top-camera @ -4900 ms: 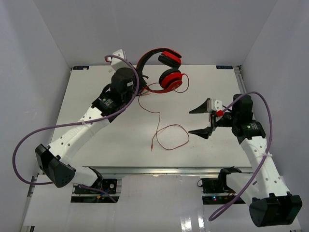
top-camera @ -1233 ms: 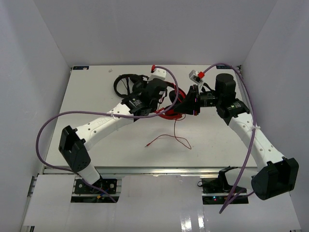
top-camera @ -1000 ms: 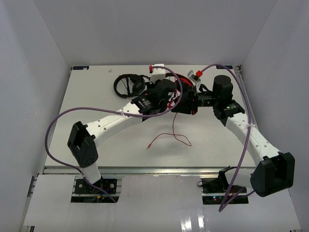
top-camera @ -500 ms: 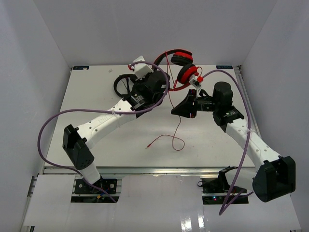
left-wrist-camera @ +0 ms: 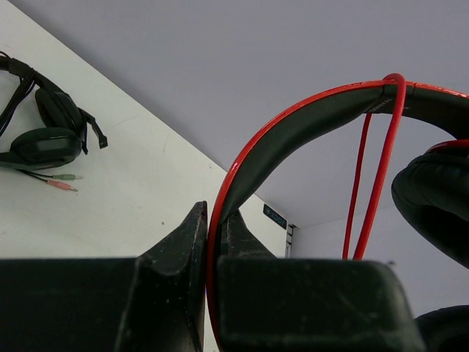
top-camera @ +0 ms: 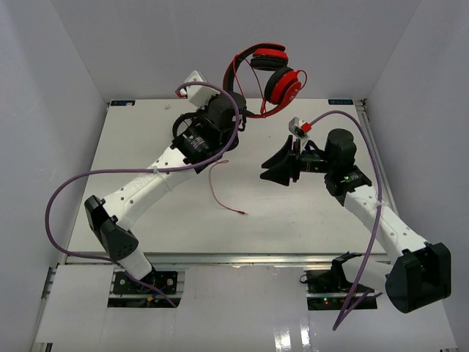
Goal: Wrap the headphones
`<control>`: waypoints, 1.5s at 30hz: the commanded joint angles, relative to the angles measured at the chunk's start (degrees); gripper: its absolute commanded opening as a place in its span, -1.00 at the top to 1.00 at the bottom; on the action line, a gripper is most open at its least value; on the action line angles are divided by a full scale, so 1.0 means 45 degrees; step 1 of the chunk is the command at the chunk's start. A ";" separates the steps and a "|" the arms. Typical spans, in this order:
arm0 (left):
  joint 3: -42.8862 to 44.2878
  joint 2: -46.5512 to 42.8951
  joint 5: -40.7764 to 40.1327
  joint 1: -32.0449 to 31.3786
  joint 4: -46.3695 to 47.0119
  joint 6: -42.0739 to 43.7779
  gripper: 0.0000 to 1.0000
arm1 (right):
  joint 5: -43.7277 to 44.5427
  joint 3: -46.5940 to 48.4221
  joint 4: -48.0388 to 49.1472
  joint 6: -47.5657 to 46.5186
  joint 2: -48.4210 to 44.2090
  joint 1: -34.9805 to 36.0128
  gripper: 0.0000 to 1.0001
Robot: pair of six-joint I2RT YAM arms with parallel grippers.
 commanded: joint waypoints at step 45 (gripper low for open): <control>0.2526 -0.0105 0.2052 -0.0037 -0.0081 0.0286 1.00 | 0.4440 -0.1954 1.3822 0.0955 0.4493 0.1712 -0.91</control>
